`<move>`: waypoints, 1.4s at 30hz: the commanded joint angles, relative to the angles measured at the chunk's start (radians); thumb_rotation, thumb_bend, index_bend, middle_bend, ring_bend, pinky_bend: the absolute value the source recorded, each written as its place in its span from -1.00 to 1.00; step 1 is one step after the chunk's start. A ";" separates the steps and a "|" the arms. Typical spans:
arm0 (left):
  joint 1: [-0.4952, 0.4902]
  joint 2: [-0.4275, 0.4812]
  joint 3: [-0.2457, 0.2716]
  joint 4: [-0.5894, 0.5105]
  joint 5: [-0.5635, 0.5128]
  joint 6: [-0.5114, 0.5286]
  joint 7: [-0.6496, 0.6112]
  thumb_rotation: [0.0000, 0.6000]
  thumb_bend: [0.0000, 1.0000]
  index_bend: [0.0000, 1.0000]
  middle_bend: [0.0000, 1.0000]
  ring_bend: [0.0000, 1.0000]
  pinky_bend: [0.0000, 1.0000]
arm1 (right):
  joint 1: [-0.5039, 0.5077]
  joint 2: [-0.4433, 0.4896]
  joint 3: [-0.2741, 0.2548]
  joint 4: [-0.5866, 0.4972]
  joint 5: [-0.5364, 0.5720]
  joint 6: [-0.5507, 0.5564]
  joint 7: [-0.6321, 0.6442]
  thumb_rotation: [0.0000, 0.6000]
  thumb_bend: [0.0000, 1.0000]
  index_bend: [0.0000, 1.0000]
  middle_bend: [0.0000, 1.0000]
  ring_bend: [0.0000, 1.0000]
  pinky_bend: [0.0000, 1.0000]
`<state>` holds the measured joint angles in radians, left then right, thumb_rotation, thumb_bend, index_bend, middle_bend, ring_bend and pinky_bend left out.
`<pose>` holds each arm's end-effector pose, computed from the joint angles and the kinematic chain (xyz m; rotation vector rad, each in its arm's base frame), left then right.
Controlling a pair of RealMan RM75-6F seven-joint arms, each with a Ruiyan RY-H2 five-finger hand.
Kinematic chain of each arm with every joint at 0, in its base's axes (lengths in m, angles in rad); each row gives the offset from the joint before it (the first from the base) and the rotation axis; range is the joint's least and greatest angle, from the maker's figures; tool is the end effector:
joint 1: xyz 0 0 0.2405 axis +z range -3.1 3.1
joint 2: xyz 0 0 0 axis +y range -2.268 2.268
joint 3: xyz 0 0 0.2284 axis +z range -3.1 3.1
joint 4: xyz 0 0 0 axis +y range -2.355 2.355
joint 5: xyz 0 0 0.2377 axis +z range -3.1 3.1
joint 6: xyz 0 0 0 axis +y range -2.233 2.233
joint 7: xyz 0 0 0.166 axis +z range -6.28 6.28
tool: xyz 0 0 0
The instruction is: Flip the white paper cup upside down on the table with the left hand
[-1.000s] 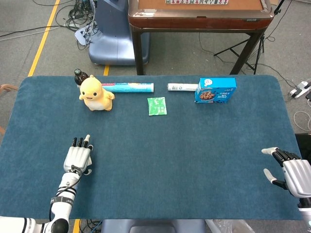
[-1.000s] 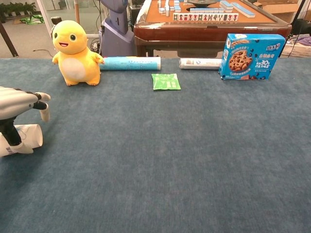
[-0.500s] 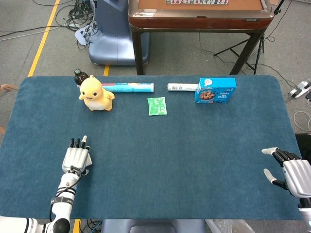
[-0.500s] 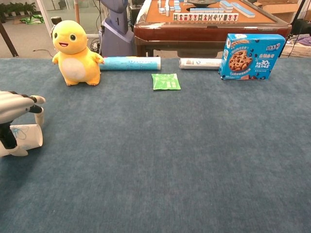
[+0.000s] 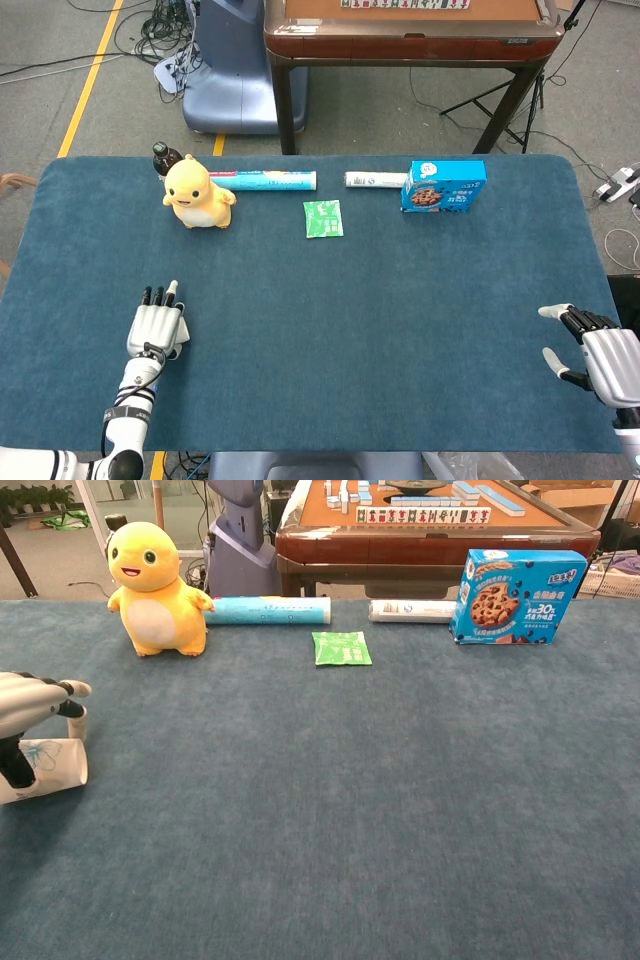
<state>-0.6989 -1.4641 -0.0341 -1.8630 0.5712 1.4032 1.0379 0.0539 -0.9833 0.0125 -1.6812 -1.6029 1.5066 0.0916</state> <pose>-0.1764 0.2768 -0.0182 -1.6835 -0.8446 -0.2785 -0.2887 -0.1845 0.1458 1.4547 -0.9165 0.9422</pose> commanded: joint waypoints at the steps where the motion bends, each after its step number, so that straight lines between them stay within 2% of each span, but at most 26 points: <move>1: 0.005 0.001 0.003 0.003 0.014 -0.006 -0.009 1.00 -0.51 -0.28 -1.00 -1.00 -1.00 | 0.000 0.000 0.000 0.000 0.000 0.000 0.000 1.00 -0.40 -0.36 -0.34 -0.27 -0.08; 8: 0.021 0.017 0.008 -0.006 0.060 -0.011 -0.048 1.00 -0.48 -0.26 -1.00 -1.00 -1.00 | 0.000 0.001 -0.001 0.000 -0.001 -0.001 0.000 1.00 -0.40 -0.36 -0.34 -0.27 -0.08; 14: 0.047 0.051 -0.006 -0.031 0.120 -0.039 -0.154 1.00 -0.47 -0.24 -1.00 -1.00 -1.00 | 0.000 0.001 -0.001 0.000 -0.001 0.000 0.000 1.00 -0.40 -0.36 -0.34 -0.27 -0.08; 21: 0.109 0.089 -0.043 -0.026 0.263 -0.090 -0.434 1.00 -0.47 -0.24 -1.00 -1.00 -1.00 | 0.001 -0.001 -0.002 -0.001 -0.002 -0.003 -0.005 1.00 -0.40 -0.36 -0.34 -0.27 -0.08; 27: 0.179 0.082 -0.088 0.028 0.360 -0.117 -0.735 1.00 -0.47 -0.24 -1.00 -1.00 -1.00 | 0.001 -0.003 -0.003 -0.001 -0.002 -0.005 -0.009 1.00 -0.40 -0.36 -0.34 -0.27 -0.08; 29: 0.192 0.080 -0.093 0.043 0.382 -0.125 -0.791 1.00 -0.44 -0.21 -1.00 -1.00 -1.00 | 0.001 -0.003 -0.003 -0.001 -0.002 -0.005 -0.010 1.00 -0.40 -0.36 -0.34 -0.26 -0.08; 31: 0.225 0.072 -0.113 0.063 0.415 -0.136 -0.941 1.00 -0.39 -0.19 -1.00 -1.00 -1.00 | 0.002 -0.003 -0.003 -0.001 -0.001 -0.007 -0.011 1.00 -0.40 -0.36 -0.34 -0.26 -0.08; 36: 0.278 0.053 -0.107 0.145 0.536 -0.152 -1.178 1.00 -0.36 -0.19 -1.00 -1.00 -1.00 | 0.002 -0.004 -0.004 -0.001 -0.001 -0.007 -0.013 1.00 -0.40 -0.36 -0.34 -0.27 -0.08; 42: 0.321 0.013 -0.082 0.266 0.702 -0.120 -1.406 1.00 -0.36 -0.19 -1.00 -1.00 -1.00 | 0.001 -0.004 -0.004 -0.002 -0.002 -0.005 -0.014 1.00 -0.40 -0.36 -0.34 -0.27 -0.08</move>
<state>-0.4180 -1.4231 -0.1266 -1.6758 1.1800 1.2714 -0.2610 0.0547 -0.9874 0.0085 -1.6830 -1.6046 1.5009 0.0778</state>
